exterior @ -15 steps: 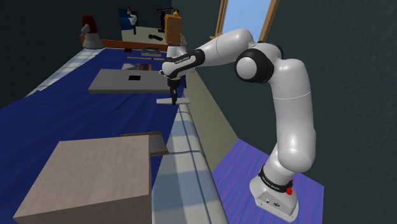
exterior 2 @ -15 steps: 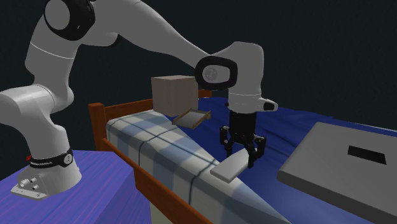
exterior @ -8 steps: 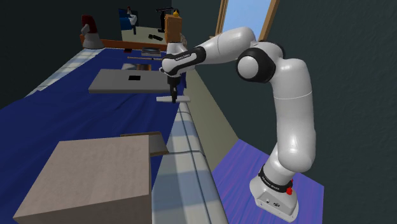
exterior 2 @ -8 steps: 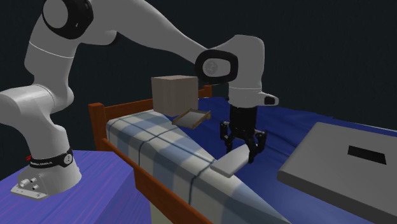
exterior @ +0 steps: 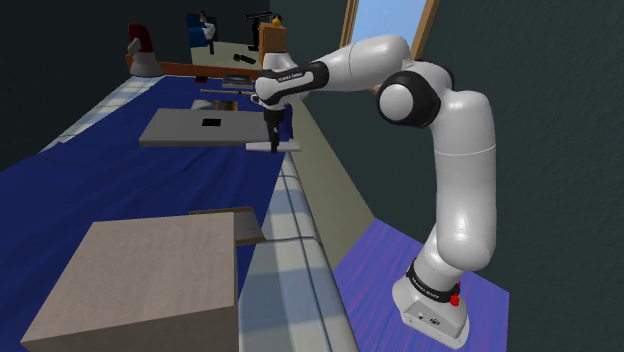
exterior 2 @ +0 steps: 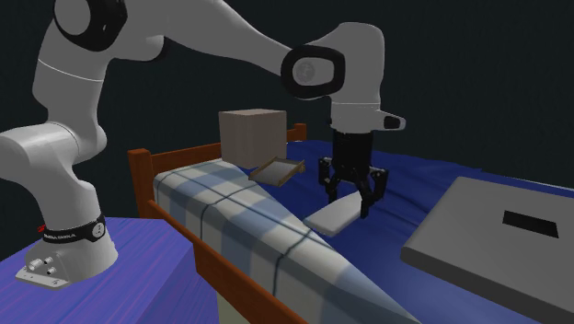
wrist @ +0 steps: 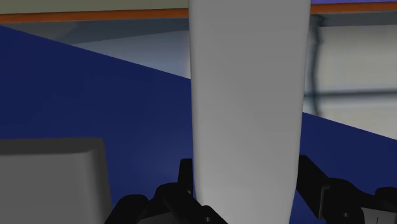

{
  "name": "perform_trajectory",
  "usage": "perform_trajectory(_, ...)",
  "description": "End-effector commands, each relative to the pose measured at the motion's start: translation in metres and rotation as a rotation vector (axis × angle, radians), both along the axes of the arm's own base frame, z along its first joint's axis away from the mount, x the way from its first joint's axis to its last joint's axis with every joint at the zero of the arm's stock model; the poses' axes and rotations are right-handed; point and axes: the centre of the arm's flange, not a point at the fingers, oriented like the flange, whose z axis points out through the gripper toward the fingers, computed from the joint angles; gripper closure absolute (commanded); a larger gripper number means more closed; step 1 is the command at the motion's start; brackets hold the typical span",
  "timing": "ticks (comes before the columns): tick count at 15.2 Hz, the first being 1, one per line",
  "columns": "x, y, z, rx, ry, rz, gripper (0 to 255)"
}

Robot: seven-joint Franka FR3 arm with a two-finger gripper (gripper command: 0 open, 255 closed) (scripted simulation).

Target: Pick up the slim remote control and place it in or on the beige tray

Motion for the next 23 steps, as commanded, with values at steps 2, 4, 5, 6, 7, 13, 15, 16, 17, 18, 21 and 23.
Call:
perform_trajectory(2, 0.001, 0.0, 0.016, 0.0, 0.0, 0.0, 255)
perform_trajectory(4, 0.001, 0.0, 0.026, 0.0, 0.0, 0.0, 255)
perform_trajectory(5, 0.001, 0.0, 0.032, 0.0, 0.0, 0.0, 255)
perform_trajectory(6, 0.001, 0.0, 0.037, 0.0, 0.0, 0.0, 255)
perform_trajectory(7, 0.001, 0.0, 0.042, 0.0, 0.0, 0.0, 255)
perform_trajectory(13, -0.011, 0.024, 0.063, 0.0, 0.0, 0.0, 255)
perform_trajectory(15, -0.022, 0.047, 0.063, 0.0, 0.0, 0.0, 255)
perform_trajectory(16, -0.028, 0.059, 0.063, 0.0, 0.0, 0.0, 255)
perform_trajectory(17, -0.034, 0.071, 0.063, 0.0, 0.0, 0.0, 255)
perform_trajectory(18, -0.04, 0.083, 0.064, 0.0, 0.0, 0.0, 255)
perform_trajectory(21, -0.058, 0.118, 0.064, 0.0, 0.0, 0.0, 255)
perform_trajectory(23, -0.07, 0.142, 0.064, 0.0, 0.0, 0.0, 255)
